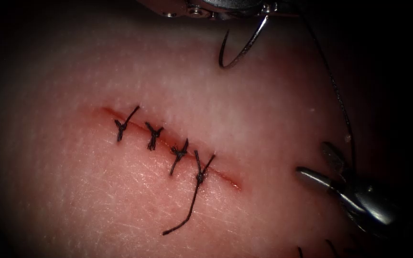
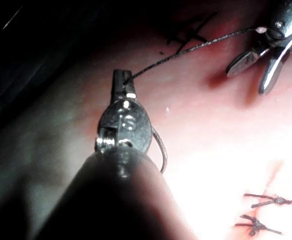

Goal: Wound Closure
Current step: Drop the suture from the left gripper

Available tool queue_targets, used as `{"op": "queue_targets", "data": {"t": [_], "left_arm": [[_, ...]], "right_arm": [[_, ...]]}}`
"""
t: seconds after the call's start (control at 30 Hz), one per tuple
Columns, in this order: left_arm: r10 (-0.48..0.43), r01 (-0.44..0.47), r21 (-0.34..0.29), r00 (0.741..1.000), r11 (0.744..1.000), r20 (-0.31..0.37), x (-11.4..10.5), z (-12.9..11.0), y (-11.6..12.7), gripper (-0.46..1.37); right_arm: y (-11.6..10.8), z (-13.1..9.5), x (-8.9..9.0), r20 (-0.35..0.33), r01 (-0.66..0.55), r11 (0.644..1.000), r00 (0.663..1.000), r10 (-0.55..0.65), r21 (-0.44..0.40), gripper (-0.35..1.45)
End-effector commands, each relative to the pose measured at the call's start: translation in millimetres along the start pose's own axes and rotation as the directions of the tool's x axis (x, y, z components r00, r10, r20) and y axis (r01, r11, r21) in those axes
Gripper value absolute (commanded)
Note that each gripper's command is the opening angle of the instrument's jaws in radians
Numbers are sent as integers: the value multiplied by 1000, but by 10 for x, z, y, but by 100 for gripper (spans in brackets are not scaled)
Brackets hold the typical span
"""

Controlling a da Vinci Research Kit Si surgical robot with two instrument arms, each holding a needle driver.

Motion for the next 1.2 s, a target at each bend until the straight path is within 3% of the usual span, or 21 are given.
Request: {"op": "queue_targets", "data": {"t": [0.03, 0.2, 0.33, 0.6, 0.8, 1.0, 1.1, 1.17, 1.2], "left_arm": [[26, -25, -12, 1000, 1000, 15, -8, 6, -1, -35], [84, -82, -48, 995, 996, 57, -37, 31, 12, -35], [158, -144, -108, 979, 984, 132, -79, 66, 46, -35], [160, -113, -203, 960, 973, 230, -147, 107, 88, -35], [140, -56, -272, 943, 961, 302, -191, 118, 107, -35], [109, 18, -327, 925, 945, 365, -214, 113, 125, -35], [32, 107, -317, 914, 942, 406, -222, 105, 135, -35], [-13, 154, -302, 906, 941, 422, -222, 99, 137, 5], [-38, 181, -296, 902, 938, 431, -221, 94, 139, 41]], "right_arm": [[6, -6, 0, 0, 0, 1000, 1000, 0, -12, 117], [25, -25, 2, 1, 2, 999, 1000, -2, -48, 117], [46, -41, 7, -3, 8, 996, 1000, -8, -90, 122], [69, -58, 29, 11, 41, 989, 999, -40, -141, 129], [90, -77, 47, 1, 47, 984, 999, -48, -172, 131], [106, -93, 60, 7, 50, 978, 999, -49, -203, 132], [111, -97, 66, 9, 50, 973, 999, -49, -226, 139], [111, -96, 67, 11, 50, 969, 999, -49, -243, 139], [109, -94, 67, 11, 50, 967, 999, -49, -252, 139]]}}
